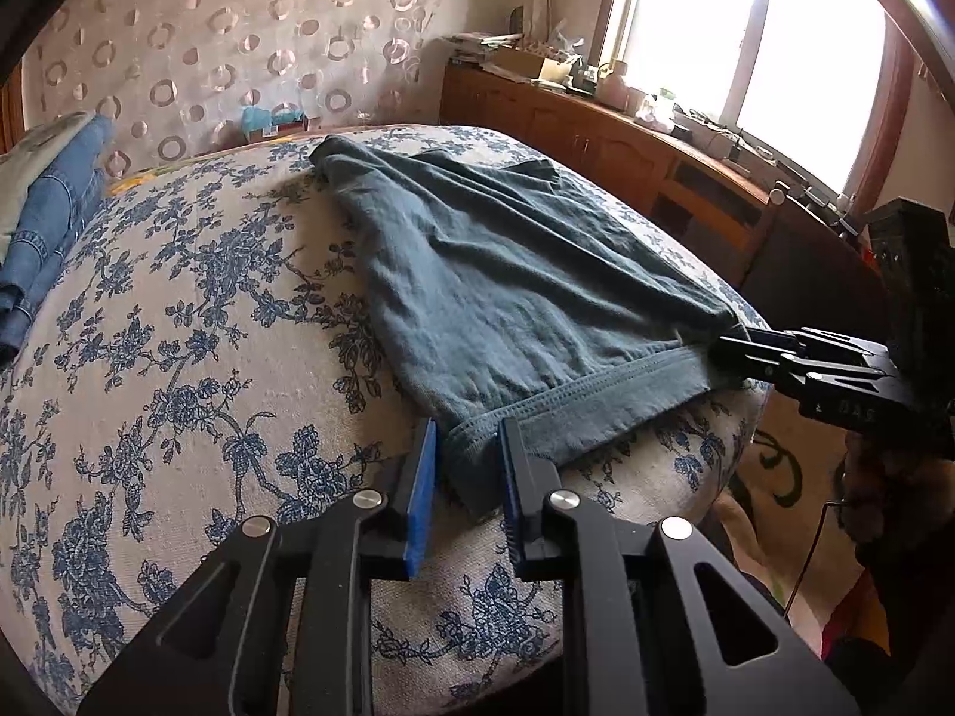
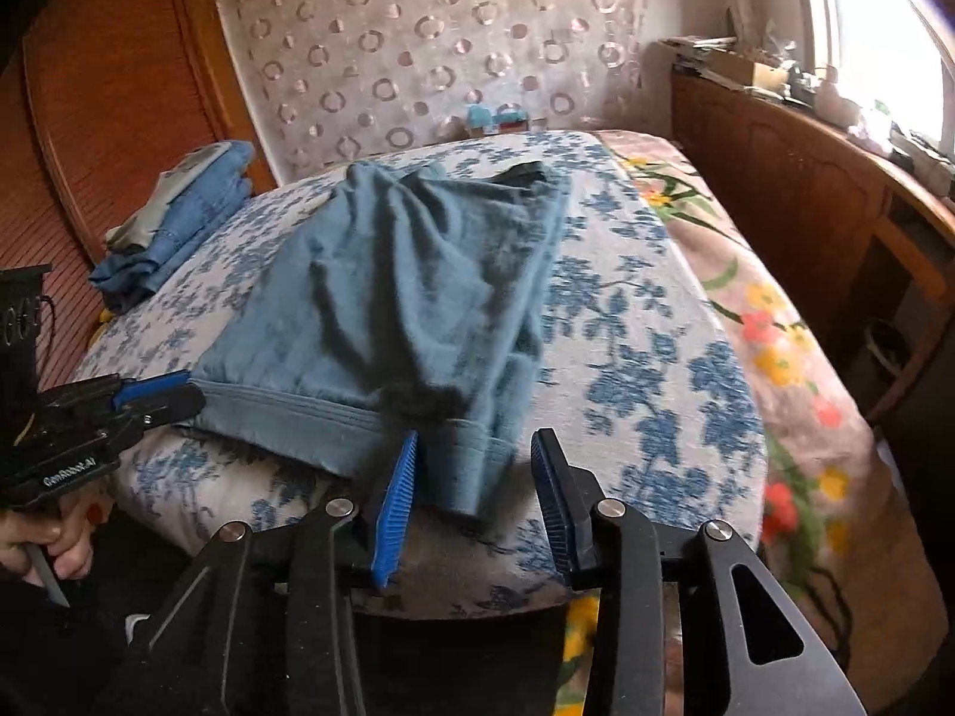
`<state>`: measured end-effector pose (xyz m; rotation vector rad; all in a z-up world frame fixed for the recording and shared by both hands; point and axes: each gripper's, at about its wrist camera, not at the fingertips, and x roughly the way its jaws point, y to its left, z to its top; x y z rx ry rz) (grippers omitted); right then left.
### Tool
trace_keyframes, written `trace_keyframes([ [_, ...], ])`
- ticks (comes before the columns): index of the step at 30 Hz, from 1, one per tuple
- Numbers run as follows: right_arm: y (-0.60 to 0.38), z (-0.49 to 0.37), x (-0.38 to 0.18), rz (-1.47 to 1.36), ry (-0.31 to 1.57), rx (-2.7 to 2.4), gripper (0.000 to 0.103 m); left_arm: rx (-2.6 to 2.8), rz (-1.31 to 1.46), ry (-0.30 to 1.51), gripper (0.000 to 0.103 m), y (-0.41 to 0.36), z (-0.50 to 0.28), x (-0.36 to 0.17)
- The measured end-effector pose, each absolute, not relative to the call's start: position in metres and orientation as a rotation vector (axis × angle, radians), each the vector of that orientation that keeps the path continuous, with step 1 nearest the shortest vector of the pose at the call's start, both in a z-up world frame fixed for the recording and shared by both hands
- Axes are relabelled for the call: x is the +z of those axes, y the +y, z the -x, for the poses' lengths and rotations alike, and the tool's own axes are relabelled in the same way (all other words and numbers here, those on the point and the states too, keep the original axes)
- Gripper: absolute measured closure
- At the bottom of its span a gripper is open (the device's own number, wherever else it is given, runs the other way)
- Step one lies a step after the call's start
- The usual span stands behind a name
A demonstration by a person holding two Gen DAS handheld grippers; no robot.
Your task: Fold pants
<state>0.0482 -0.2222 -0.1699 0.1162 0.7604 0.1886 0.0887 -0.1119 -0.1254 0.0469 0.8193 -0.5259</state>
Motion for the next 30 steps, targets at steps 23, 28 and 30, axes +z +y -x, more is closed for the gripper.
trace_keyframes([
  [23,-0.2220,-0.0456,-0.1728,-0.089,0.749,0.209,0.071,-0.503,-0.020,0.819,0.063,-0.1079,-0.0923,-0.1272],
  [28,-0.2225,-0.0435,-0.1751,-0.079,0.735,0.209,0.071,-0.506,-0.013,0.820,0.059,-0.1100,-0.0918,-0.1270],
  [30,-0.2225,-0.0427,-0.1756,-0.078,0.732,0.210,0.071,-0.507,-0.009,0.820,0.060,-0.1115,-0.0924,-0.1270],
])
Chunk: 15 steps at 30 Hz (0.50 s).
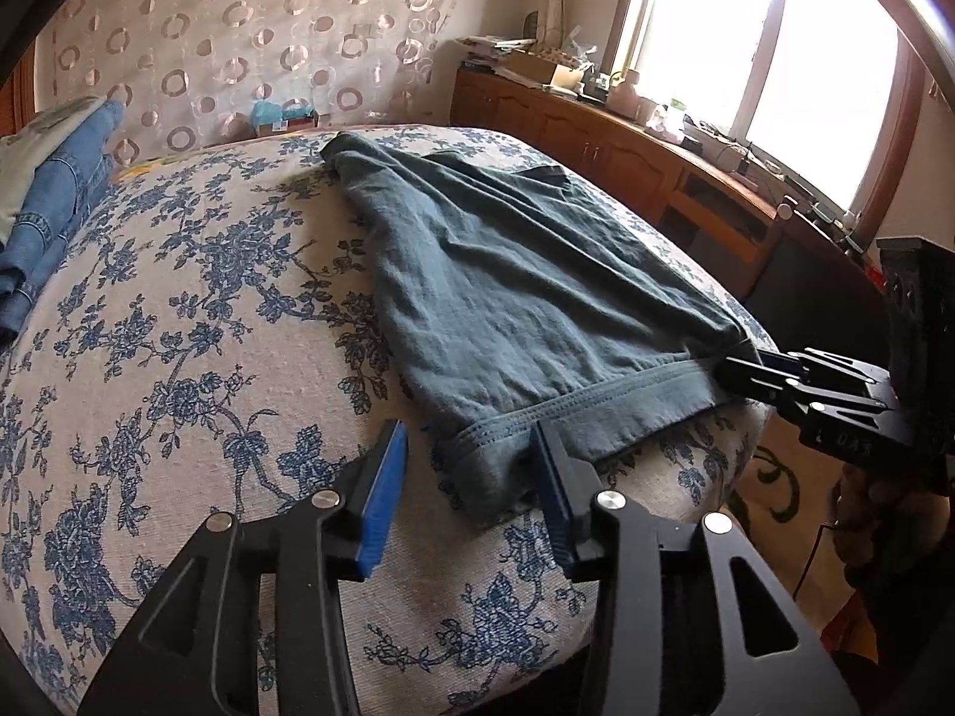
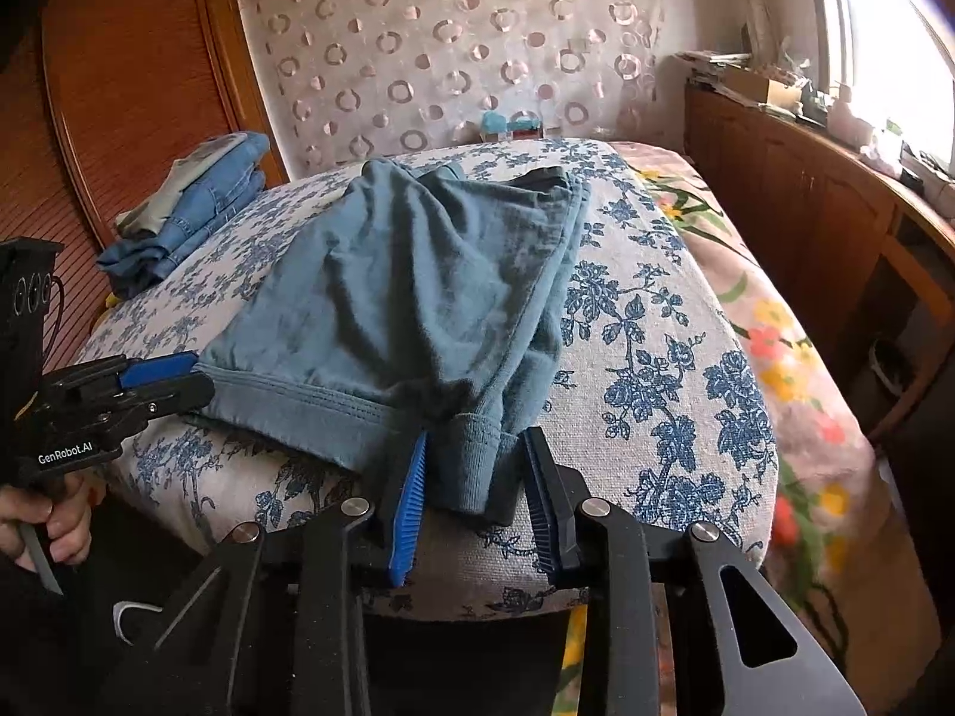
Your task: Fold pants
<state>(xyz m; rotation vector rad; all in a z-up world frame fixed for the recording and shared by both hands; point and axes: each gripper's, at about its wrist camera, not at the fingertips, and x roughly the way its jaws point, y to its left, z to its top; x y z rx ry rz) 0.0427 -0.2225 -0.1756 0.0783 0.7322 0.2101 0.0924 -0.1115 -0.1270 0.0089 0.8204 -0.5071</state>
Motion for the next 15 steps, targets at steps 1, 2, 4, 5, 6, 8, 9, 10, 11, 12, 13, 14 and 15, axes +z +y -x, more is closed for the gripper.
trace_keyframes([
  [1,-0.2224,-0.0424,-0.1760,-0.077,0.731,0.210,0.071,-0.506,-0.008,0.820,0.059,-0.1115,-0.0926,-0.1274],
  [2,-0.2223,-0.0422,-0.1761,-0.076,0.730,0.210,0.071,-0.504,-0.007,0.819,0.059,-0.1114,-0.0933,-0.1277],
  [4,-0.2216,-0.0419,-0.1763,-0.075,0.728,0.209,0.071,-0.504,-0.007,0.820,0.059,-0.1115,-0.0931,-0.1278],
  [5,-0.2218,-0.0418,-0.1764,-0.076,0.727,0.210,0.071,-0.503,-0.009,0.819,0.059,-0.1115,-0.0929,-0.1276],
  [6,-0.2218,-0.0418,-0.1765,-0.075,0.726,0.210,0.071,-0.503,-0.009,0.819,0.059,-0.1118,-0.0929,-0.1277],
  [8,-0.2220,-0.0416,-0.1766,-0.075,0.724,0.210,0.071,-0.514,-0.006,0.820,0.059,-0.1130,-0.0926,-0.1278],
  [9,-0.2218,-0.0415,-0.1766,-0.074,0.722,0.210,0.071,-0.528,-0.005,0.823,0.060,-0.1143,-0.0920,-0.1278],
  [10,-0.2221,-0.0415,-0.1767,-0.074,0.722,0.211,0.071,-0.545,-0.007,0.825,0.060,-0.1163,-0.0910,-0.1277],
  [11,-0.2226,-0.0415,-0.1767,-0.075,0.722,0.212,0.071,-0.554,-0.009,0.827,0.060,-0.1179,-0.0903,-0.1277],
  [12,-0.2225,-0.0414,-0.1767,-0.074,0.722,0.212,0.071,-0.551,-0.013,0.825,0.060,-0.1189,-0.0896,-0.1275],
  [13,-0.2226,-0.0413,-0.1768,-0.074,0.721,0.212,0.071,-0.546,-0.016,0.823,0.060,-0.1195,-0.0893,-0.1275],
  [14,-0.2223,-0.0414,-0.1768,-0.074,0.720,0.212,0.071,-0.546,-0.013,0.823,0.060,-0.1195,-0.0896,-0.1274],
  [15,-0.2223,-0.0413,-0.1768,-0.074,0.719,0.213,0.071,-0.547,-0.007,0.824,0.060,-0.1186,-0.0902,-0.1275],
])
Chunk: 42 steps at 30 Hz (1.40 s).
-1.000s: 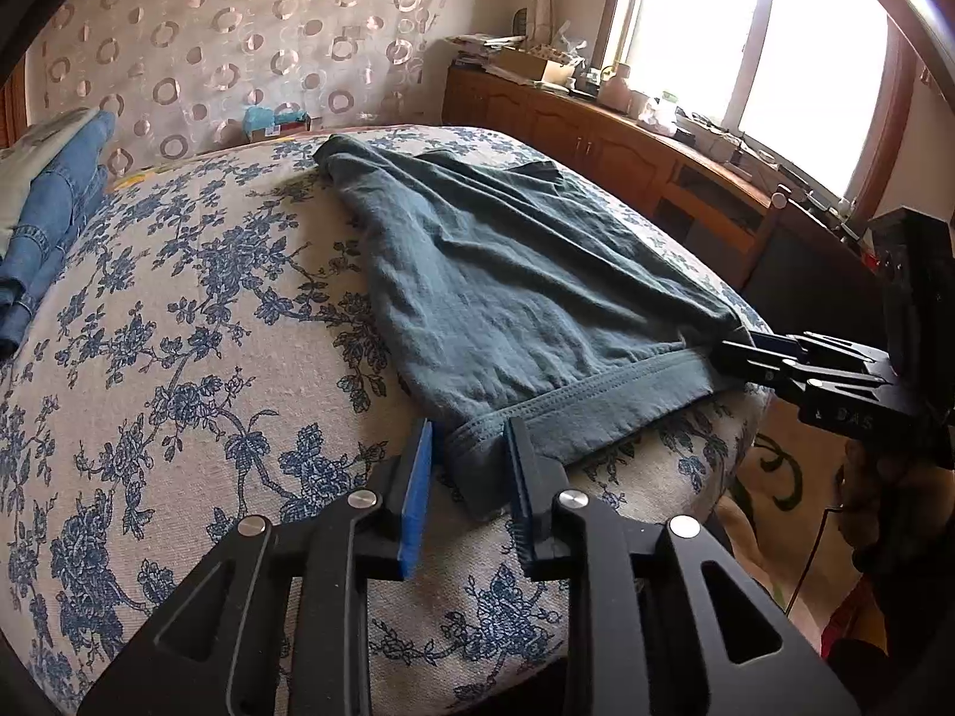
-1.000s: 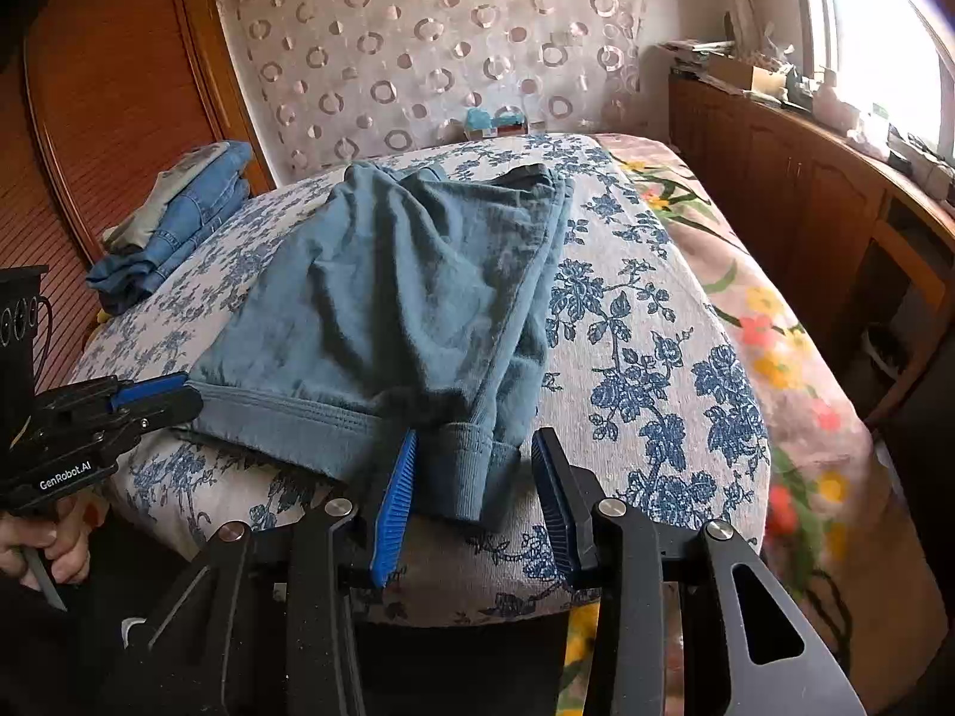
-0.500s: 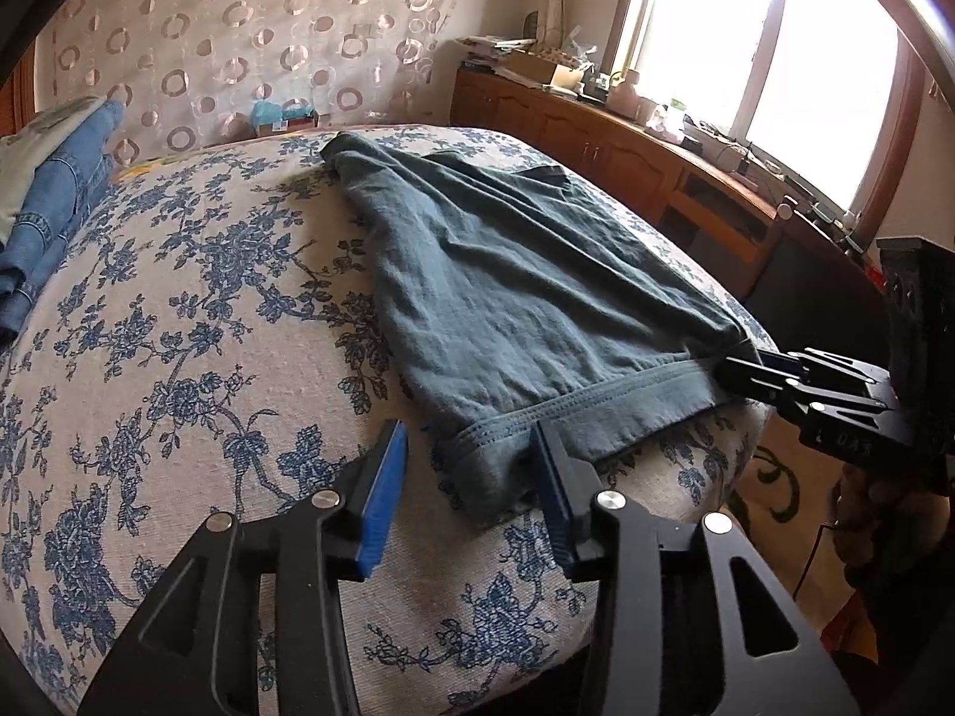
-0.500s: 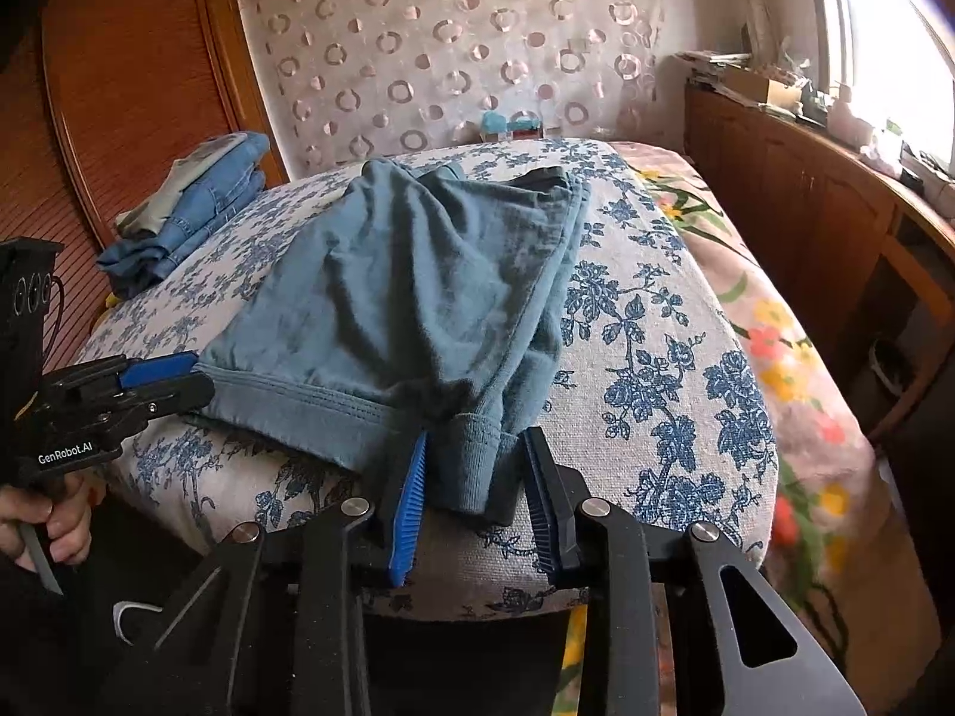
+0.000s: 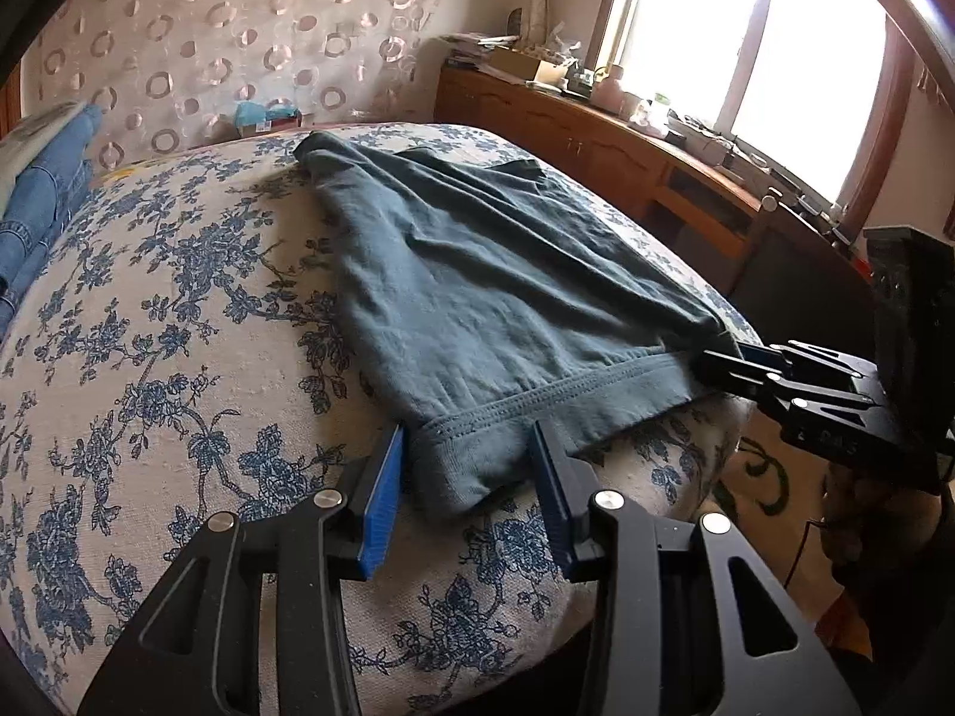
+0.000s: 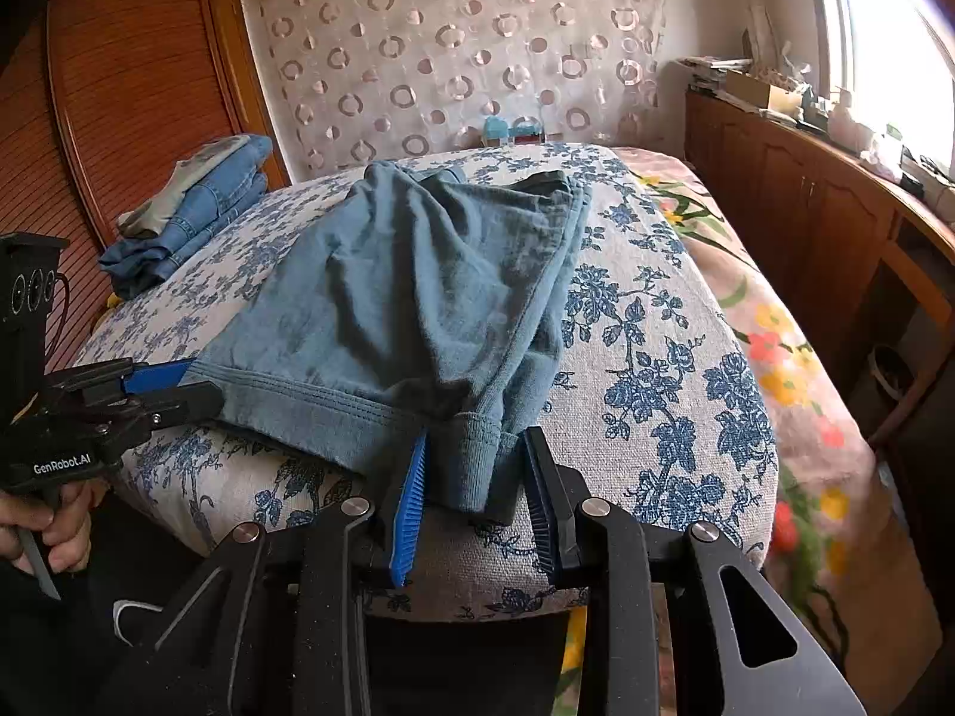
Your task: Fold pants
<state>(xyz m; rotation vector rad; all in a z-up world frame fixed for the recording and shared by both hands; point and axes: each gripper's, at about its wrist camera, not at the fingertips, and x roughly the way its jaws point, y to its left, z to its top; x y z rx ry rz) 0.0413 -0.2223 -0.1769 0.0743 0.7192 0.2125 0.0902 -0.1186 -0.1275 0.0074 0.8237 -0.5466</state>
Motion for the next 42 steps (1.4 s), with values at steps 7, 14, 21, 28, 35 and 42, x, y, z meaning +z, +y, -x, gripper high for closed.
trace_keyframes([
  [7,-0.223,-0.041,-0.177,-0.075,0.717,0.213,0.071,-0.526,0.022,0.823,0.060,-0.114,-0.093,-0.128],
  [14,-0.223,-0.041,-0.177,-0.075,0.719,0.215,0.072,-0.492,-0.079,0.781,0.061,-0.123,-0.088,-0.130],
  [21,-0.224,-0.045,-0.175,-0.088,0.732,0.275,0.087,-0.527,-0.077,0.787,0.088,-0.122,-0.087,-0.125],
  [28,-0.225,-0.044,-0.143,-0.125,0.651,0.343,0.088,-0.533,-0.023,0.664,0.092,-0.106,-0.076,-0.072],
  [35,-0.207,-0.053,-0.069,-0.005,0.522,0.394,0.088,-0.527,0.021,0.544,0.092,-0.077,-0.075,0.002],
  [42,-0.187,-0.043,0.012,0.053,0.370,0.456,0.088,-0.496,0.017,0.390,0.092,-0.052,-0.058,0.075],
])
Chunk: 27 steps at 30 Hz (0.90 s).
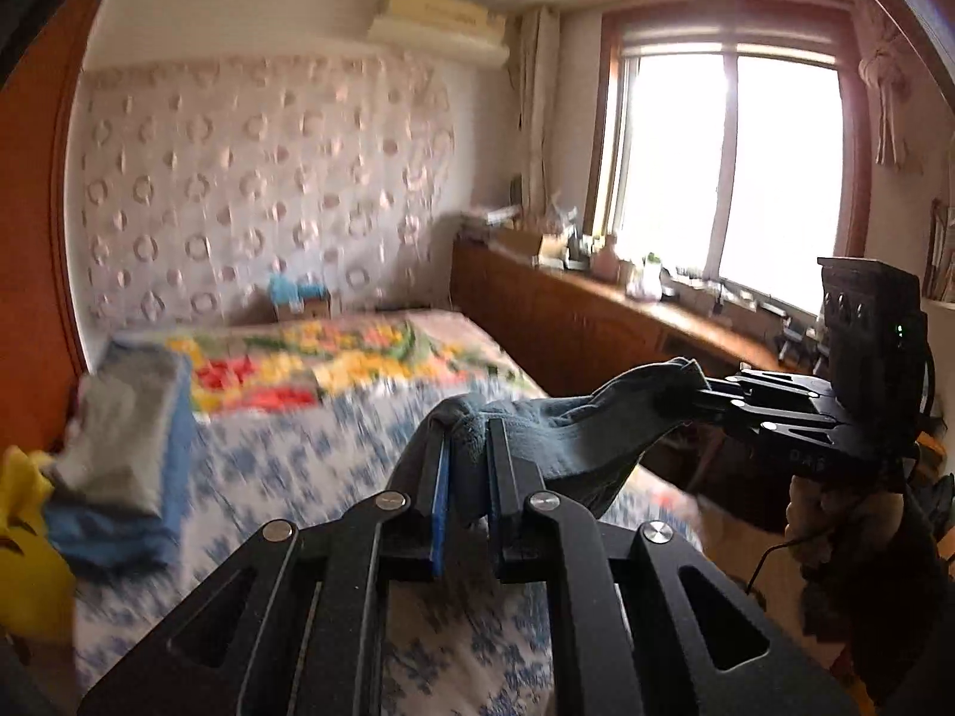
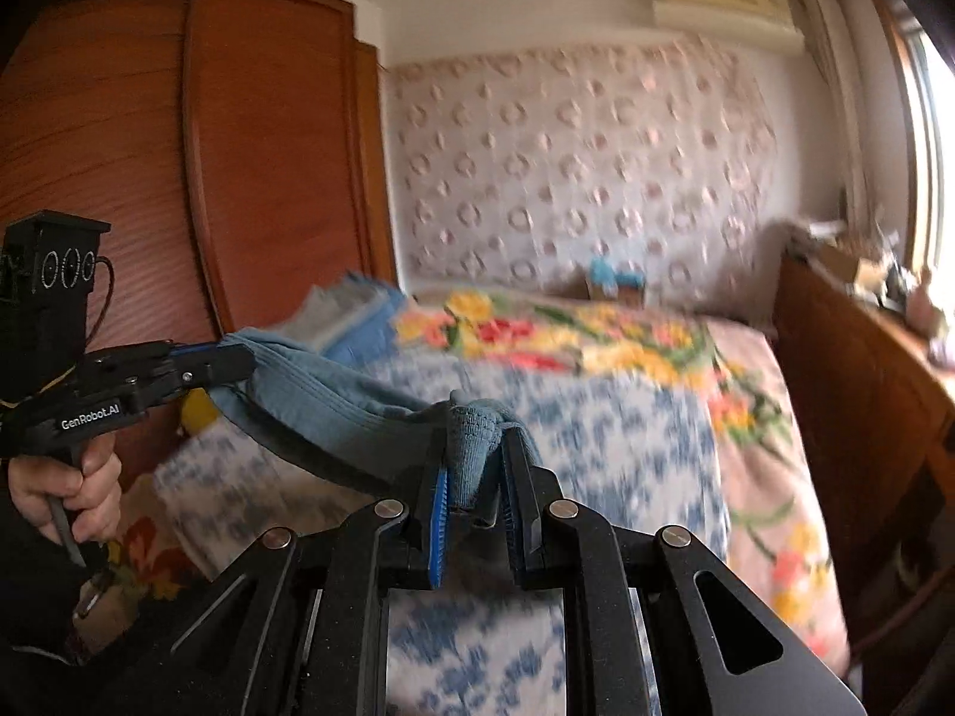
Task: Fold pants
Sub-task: 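Lift the blue-grey shorts off the bed with both grippers holding the hem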
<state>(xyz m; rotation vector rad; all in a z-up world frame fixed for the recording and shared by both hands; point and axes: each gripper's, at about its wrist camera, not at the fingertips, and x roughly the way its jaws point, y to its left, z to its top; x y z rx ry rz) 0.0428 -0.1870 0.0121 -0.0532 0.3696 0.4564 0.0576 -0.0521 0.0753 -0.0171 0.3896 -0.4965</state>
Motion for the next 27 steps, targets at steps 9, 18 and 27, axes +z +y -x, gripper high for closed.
trace_keyframes([
  [9,-0.169,-0.034,0.060,0.066,0.278,0.520,0.088,-0.438,0.034,0.300,0.092,-0.016,-0.046,0.104],
  [18,-0.165,-0.104,0.049,0.098,0.358,0.529,0.088,-0.359,0.038,0.380,0.092,0.004,-0.112,0.069],
  [27,-0.137,-0.153,0.106,0.127,0.281,0.486,0.088,-0.322,0.001,0.306,0.092,0.012,-0.153,0.114],
])
